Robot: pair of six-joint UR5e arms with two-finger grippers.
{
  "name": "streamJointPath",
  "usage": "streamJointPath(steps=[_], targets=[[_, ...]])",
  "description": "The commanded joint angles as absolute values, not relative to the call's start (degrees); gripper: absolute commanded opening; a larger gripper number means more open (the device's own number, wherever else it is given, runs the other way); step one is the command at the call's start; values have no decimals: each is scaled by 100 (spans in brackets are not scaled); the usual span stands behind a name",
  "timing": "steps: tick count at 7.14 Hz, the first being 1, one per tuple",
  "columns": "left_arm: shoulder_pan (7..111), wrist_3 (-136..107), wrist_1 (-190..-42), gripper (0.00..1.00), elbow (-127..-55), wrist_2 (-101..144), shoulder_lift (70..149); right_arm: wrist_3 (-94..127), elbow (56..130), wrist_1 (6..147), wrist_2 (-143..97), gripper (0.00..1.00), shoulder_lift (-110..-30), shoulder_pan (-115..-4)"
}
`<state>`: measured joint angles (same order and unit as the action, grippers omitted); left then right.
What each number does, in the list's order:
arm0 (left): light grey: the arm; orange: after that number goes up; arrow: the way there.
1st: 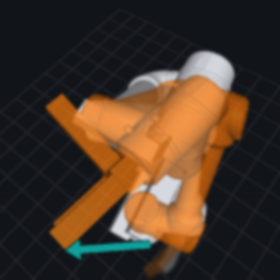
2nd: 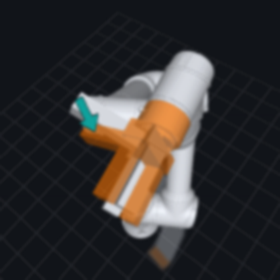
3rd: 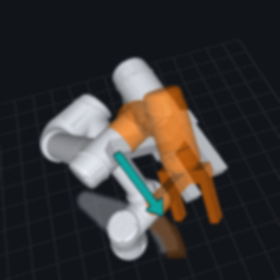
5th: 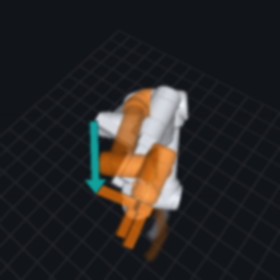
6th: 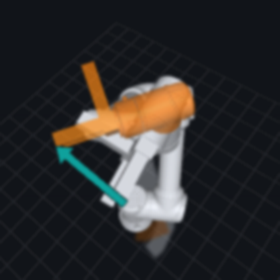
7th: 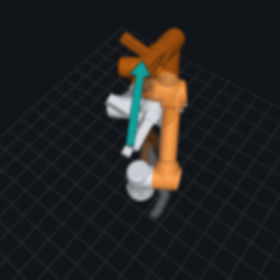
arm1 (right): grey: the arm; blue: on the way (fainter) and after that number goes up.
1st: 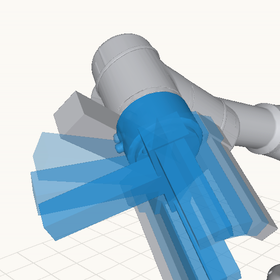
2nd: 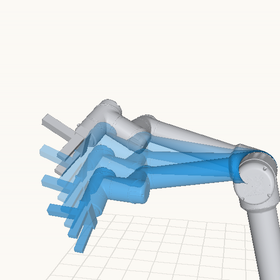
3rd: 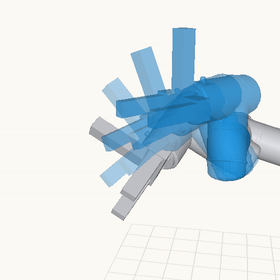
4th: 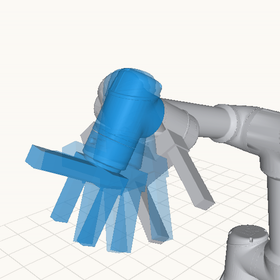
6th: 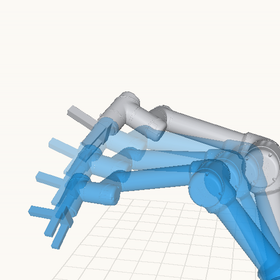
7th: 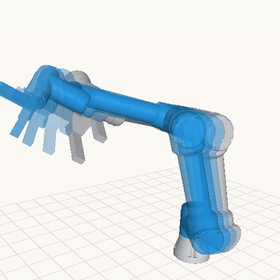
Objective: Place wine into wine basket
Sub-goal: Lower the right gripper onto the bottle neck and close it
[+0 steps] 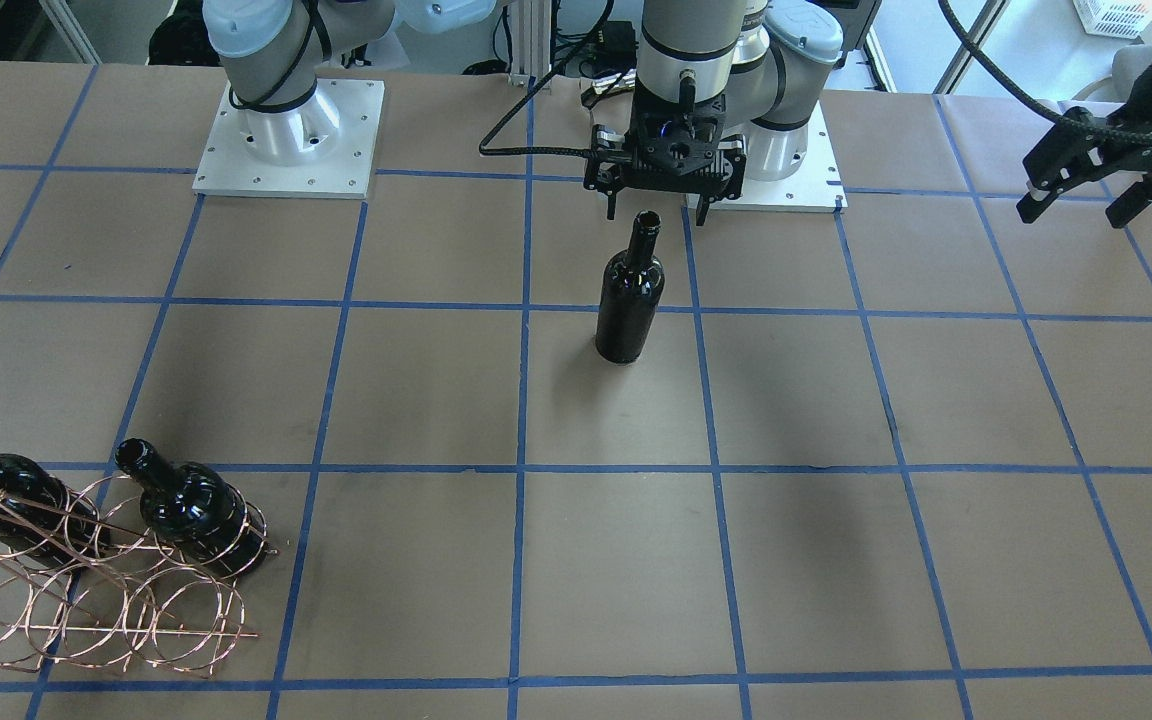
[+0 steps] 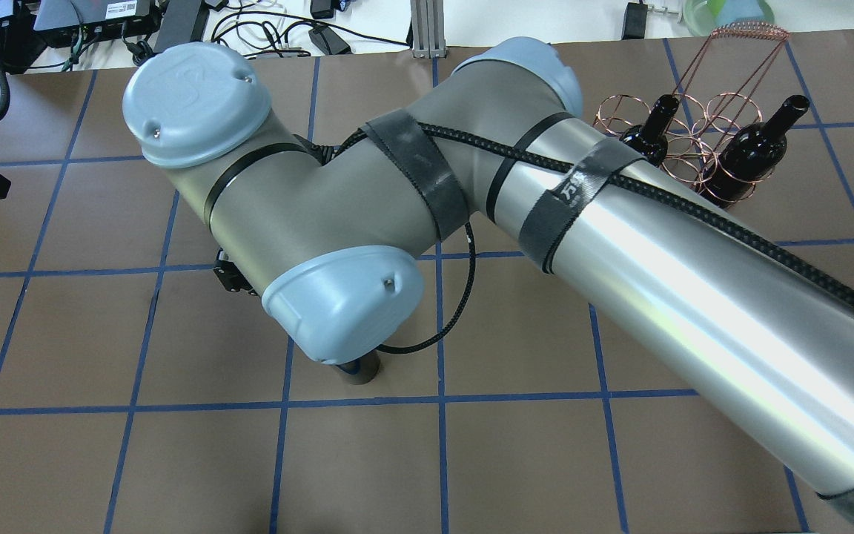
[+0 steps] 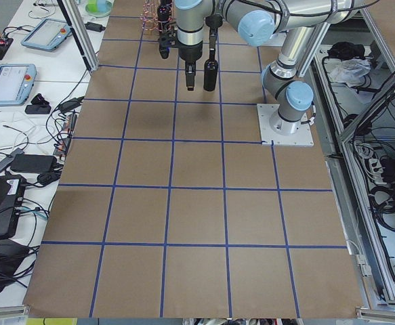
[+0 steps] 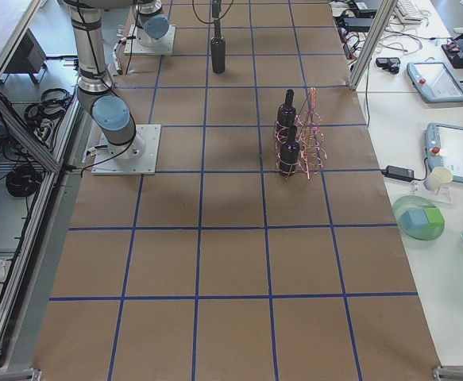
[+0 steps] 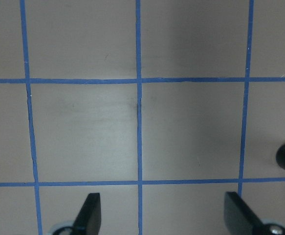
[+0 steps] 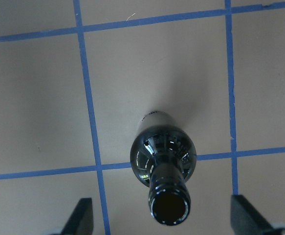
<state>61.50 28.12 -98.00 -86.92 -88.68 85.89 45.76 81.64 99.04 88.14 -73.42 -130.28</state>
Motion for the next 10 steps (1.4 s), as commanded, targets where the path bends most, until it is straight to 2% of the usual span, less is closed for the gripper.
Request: streamJointPath(steps=[1, 6, 7, 10], targets=[[6152, 2813, -9852, 92, -8692, -8859, 8596, 4579, 8191, 9932, 8850, 94, -7217, -13017], [6152, 2760, -9932, 92, -8701, -8868, 8578, 4614, 8297, 9932, 8886, 85, -7031, -13017], [6152, 2760, -9940, 92, -8701, -8859, 8578, 4640, 8314, 9932, 8886, 77, -7031, -13017], [6152, 2760, -9967, 92, -8710, -8859, 8578, 4808, 8332, 9932, 8859, 75, -7031, -13017]])
